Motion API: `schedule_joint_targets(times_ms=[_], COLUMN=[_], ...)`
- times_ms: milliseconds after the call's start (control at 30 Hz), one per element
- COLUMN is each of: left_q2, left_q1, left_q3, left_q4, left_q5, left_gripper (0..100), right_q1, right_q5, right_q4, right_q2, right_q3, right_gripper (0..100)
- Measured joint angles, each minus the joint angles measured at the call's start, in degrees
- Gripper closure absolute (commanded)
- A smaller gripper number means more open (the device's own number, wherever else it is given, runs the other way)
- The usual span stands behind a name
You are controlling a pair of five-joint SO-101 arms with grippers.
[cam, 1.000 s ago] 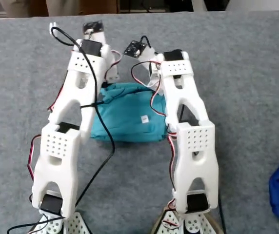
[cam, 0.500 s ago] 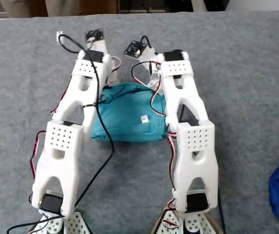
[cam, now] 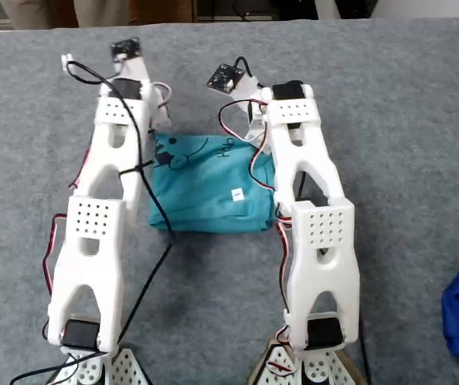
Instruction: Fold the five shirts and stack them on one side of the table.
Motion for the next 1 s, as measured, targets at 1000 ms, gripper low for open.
schedule_joint_targets(times_ms=[1000], left_q2=[-4.3], left_q1=[6.9], left_q3=[-7.9], left_q4=[21.4], left_q5=[0.0], left_gripper=[98], right_q1=[0.2], right_q5=[0.0], right_q4=[30.2], right_q2=[-0.5], right_q3=[-35.3], right_gripper=[99.3])
